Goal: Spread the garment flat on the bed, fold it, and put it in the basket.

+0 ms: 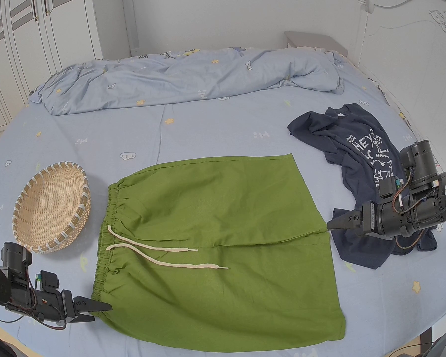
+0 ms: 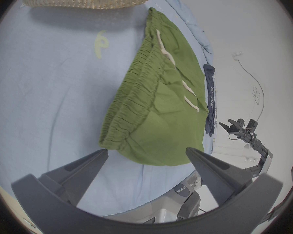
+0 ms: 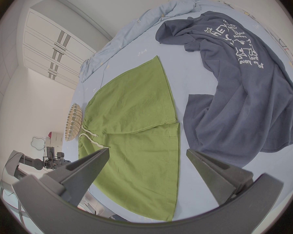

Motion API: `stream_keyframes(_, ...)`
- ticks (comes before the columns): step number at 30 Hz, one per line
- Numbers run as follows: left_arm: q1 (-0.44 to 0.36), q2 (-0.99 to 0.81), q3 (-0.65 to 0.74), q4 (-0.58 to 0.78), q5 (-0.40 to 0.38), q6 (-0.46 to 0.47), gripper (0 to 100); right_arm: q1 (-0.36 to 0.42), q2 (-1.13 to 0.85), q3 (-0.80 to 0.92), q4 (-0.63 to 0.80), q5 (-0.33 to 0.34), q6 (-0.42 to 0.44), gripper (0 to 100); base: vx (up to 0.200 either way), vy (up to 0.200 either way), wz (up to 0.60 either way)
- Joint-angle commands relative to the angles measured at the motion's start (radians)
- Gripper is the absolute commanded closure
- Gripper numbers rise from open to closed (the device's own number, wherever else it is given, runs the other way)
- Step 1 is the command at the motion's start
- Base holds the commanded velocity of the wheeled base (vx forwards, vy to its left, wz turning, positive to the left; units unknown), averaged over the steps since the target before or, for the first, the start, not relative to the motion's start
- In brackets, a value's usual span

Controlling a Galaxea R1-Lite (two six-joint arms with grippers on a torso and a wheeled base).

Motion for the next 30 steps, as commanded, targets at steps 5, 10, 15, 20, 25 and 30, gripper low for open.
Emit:
stream_keyframes(5, 0.021, 0.136, -0.012, -0.018, 0.025, 0.029, 0, 0.001, 0.004, 0.0, 0.0, 0.0, 0.0, 0, 0.0, 0.0, 0.0)
stream_keyframes(10, 0.013, 0.189, -0.022, -0.115, 0.056, 0.045, 0, 0.001, 0.003, -0.001, -0.001, 0.0, 0.0, 0, 0.0, 0.0, 0.0)
stream_keyframes(15, -0.013, 0.192, -0.027, -0.185, 0.031, 0.032, 0, 0.0, 0.003, -0.003, -0.001, -0.002, 0.001, 0, 0.0, 0.0, 0.0)
stream_keyframes(20, -0.022, 0.172, -0.025, -0.187, 0.007, 0.023, 0, 0.0, 0.003, -0.003, -0.001, -0.002, 0.001, 0, 0.0, 0.0, 0.0)
stream_keyframes(25, -0.031, 0.149, -0.015, -0.187, 0.007, 0.02, 0, 0.0, 0.004, -0.003, -0.001, -0.002, 0.001, 0, 0.0, 0.0, 0.0)
stream_keyframes(30, -0.04, 0.116, 0.01, -0.187, 0.007, 0.02, 0, 0.0, 0.004, -0.003, -0.001, -0.002, 0.001, 0, 0.0, 0.0, 0.0)
